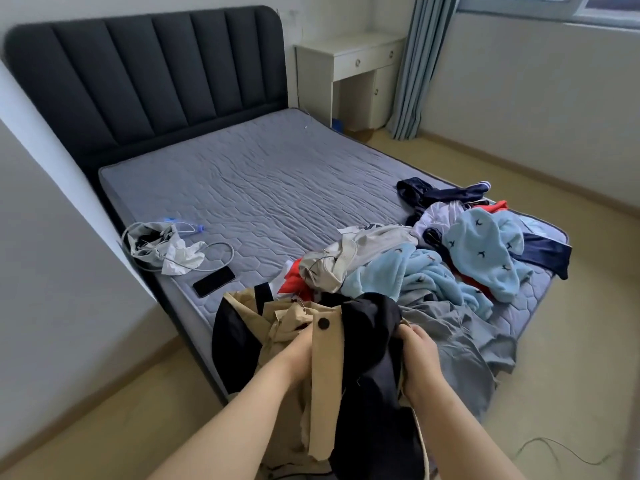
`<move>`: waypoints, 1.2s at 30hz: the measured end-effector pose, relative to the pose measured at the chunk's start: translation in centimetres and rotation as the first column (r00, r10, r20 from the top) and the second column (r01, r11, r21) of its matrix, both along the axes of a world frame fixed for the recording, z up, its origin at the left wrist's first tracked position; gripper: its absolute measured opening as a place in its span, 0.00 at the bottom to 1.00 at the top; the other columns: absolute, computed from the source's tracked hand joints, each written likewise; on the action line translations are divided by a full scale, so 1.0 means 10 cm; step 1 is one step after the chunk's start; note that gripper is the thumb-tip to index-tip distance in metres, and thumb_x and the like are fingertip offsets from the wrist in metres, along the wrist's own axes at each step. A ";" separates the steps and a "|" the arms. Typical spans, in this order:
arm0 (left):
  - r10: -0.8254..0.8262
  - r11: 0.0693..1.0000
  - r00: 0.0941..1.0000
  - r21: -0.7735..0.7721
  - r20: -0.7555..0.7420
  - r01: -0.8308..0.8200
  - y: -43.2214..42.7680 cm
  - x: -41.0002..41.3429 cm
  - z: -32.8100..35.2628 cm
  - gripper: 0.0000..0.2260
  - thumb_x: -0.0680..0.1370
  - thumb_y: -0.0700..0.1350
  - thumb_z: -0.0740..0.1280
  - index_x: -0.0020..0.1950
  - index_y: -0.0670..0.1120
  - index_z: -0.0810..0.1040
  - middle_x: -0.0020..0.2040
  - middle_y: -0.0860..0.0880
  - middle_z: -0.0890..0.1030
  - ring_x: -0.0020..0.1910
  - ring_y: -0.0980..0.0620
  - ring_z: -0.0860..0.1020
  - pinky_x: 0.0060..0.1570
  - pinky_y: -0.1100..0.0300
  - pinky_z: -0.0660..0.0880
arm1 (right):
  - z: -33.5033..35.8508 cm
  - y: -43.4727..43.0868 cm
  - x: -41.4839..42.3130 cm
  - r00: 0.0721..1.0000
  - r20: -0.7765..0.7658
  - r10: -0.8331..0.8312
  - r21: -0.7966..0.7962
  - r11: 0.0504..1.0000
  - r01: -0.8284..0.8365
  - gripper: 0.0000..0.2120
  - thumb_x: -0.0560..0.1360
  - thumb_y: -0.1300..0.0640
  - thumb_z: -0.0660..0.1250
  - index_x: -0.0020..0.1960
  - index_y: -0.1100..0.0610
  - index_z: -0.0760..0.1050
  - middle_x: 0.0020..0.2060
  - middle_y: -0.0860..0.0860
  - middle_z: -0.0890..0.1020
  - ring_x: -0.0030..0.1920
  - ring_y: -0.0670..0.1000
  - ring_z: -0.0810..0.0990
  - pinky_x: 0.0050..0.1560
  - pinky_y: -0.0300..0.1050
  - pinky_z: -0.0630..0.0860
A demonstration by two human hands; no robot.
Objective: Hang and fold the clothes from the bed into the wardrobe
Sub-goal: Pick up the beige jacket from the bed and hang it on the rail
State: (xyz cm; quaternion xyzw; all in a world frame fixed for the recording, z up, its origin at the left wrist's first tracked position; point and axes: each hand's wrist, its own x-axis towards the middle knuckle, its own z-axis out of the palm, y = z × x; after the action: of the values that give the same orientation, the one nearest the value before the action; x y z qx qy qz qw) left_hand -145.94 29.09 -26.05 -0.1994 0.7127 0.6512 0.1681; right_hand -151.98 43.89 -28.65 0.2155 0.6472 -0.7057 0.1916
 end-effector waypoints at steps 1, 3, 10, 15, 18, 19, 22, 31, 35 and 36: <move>0.010 1.000 0.998 0.018 -0.058 -0.009 0.00 0.00 0.01 0.17 0.82 0.42 0.54 0.32 0.47 0.64 0.19 0.55 0.68 0.17 0.62 0.66 0.19 0.72 0.65 | 0.03 -0.01 -0.02 1.000 0.007 -0.019 -0.021 1.000 0.019 0.09 0.71 0.67 0.62 0.34 0.59 0.68 0.30 0.54 0.70 0.34 0.51 0.67 0.34 0.44 0.64; 0.040 0.985 0.999 0.168 -0.024 -0.036 -0.07 -0.01 -0.04 0.13 0.82 0.38 0.54 0.38 0.48 0.67 0.23 0.58 0.72 0.22 0.66 0.70 0.26 0.74 0.67 | 0.10 -0.04 -0.05 1.000 0.005 -0.023 -0.058 0.998 0.023 0.05 0.72 0.66 0.61 0.38 0.61 0.69 0.33 0.56 0.70 0.37 0.53 0.68 0.36 0.44 0.64; -0.056 0.984 0.993 0.164 -0.100 0.072 -0.21 -0.03 -0.07 0.21 0.72 0.36 0.69 0.54 0.61 0.74 0.47 0.56 0.82 0.46 0.57 0.80 0.40 0.62 0.75 | 0.26 -0.19 -0.15 0.993 -0.096 0.072 -0.003 0.997 -0.072 0.09 0.75 0.66 0.59 0.36 0.59 0.66 0.31 0.54 0.68 0.32 0.48 0.66 0.24 0.32 0.66; 0.143 0.966 0.957 -0.174 -0.253 -0.190 -0.27 -0.14 0.04 0.10 0.73 0.39 0.70 0.52 0.49 0.77 0.49 0.47 0.82 0.50 0.49 0.80 0.51 0.50 0.77 | 0.23 -0.19 -0.10 0.993 -0.057 0.101 0.014 0.995 -0.100 0.02 0.74 0.64 0.62 0.47 0.62 0.70 0.38 0.57 0.75 0.39 0.53 0.74 0.41 0.46 0.71; 0.265 0.904 0.911 -0.247 -0.318 -0.349 -0.38 -0.24 0.24 0.08 0.73 0.41 0.71 0.50 0.49 0.77 0.47 0.47 0.82 0.49 0.48 0.80 0.53 0.52 0.76 | 0.32 -0.21 -0.13 0.971 -0.165 0.172 0.240 0.962 -0.129 0.10 0.73 0.61 0.65 0.54 0.59 0.71 0.44 0.53 0.78 0.48 0.53 0.76 0.55 0.50 0.72; 0.299 0.871 0.893 -0.286 -0.335 -0.399 -0.41 -0.28 0.32 0.07 0.72 0.42 0.71 0.47 0.49 0.76 0.45 0.48 0.82 0.47 0.48 0.79 0.50 0.54 0.76 | 0.38 -0.23 -0.14 0.954 -0.236 0.183 0.322 0.941 -0.101 0.13 0.73 0.58 0.65 0.57 0.56 0.70 0.47 0.51 0.77 0.52 0.52 0.74 0.59 0.52 0.71; 0.392 0.782 0.822 -0.321 -0.413 -0.535 -0.47 -0.39 0.58 0.05 0.71 0.45 0.71 0.43 0.46 0.77 0.39 0.49 0.80 0.42 0.48 0.78 0.41 0.55 0.74 | 0.58 -0.32 -0.09 0.804 -0.551 0.225 0.390 0.921 0.009 0.12 0.73 0.54 0.67 0.56 0.49 0.72 0.49 0.44 0.75 0.55 0.47 0.70 0.59 0.47 0.68; 0.346 0.925 0.748 0.072 -0.566 -0.374 -0.52 -0.48 1.29 0.09 0.73 0.41 0.71 0.49 0.53 0.77 0.41 0.47 0.83 0.40 0.52 0.82 0.34 0.62 0.77 | 0.98 -0.59 -0.14 0.605 -0.555 0.571 0.448 0.818 -0.361 0.06 0.71 0.52 0.70 0.48 0.45 0.78 0.51 0.44 0.80 0.56 0.48 0.76 0.54 0.42 0.75; 0.120 0.993 0.785 0.083 -0.608 -0.088 -0.71 -0.36 1.16 0.18 0.73 0.41 0.71 0.58 0.57 0.73 0.53 0.56 0.82 0.54 0.59 0.79 0.47 0.66 0.77 | 1.03 -0.52 -0.20 0.777 -0.559 0.289 0.095 0.953 -0.287 0.11 0.74 0.66 0.65 0.40 0.52 0.78 0.31 0.43 0.83 0.35 0.42 0.80 0.35 0.34 0.76; 0.066 0.998 0.806 0.050 -0.589 -0.046 -0.75 -0.34 1.09 0.21 0.71 0.42 0.72 0.59 0.59 0.71 0.57 0.59 0.79 0.58 0.62 0.76 0.51 0.66 0.75 | 1.04 -0.52 -0.19 0.794 -0.547 0.265 0.073 0.960 -0.270 0.11 0.74 0.67 0.64 0.39 0.52 0.78 0.30 0.44 0.82 0.32 0.41 0.80 0.33 0.33 0.75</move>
State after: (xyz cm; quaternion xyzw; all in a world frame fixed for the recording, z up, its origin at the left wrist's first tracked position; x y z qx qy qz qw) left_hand -149.29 21.59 -15.16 -0.0055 0.7124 0.6975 -0.0773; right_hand -153.92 38.72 -18.23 -0.0917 0.6956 -0.7061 0.0955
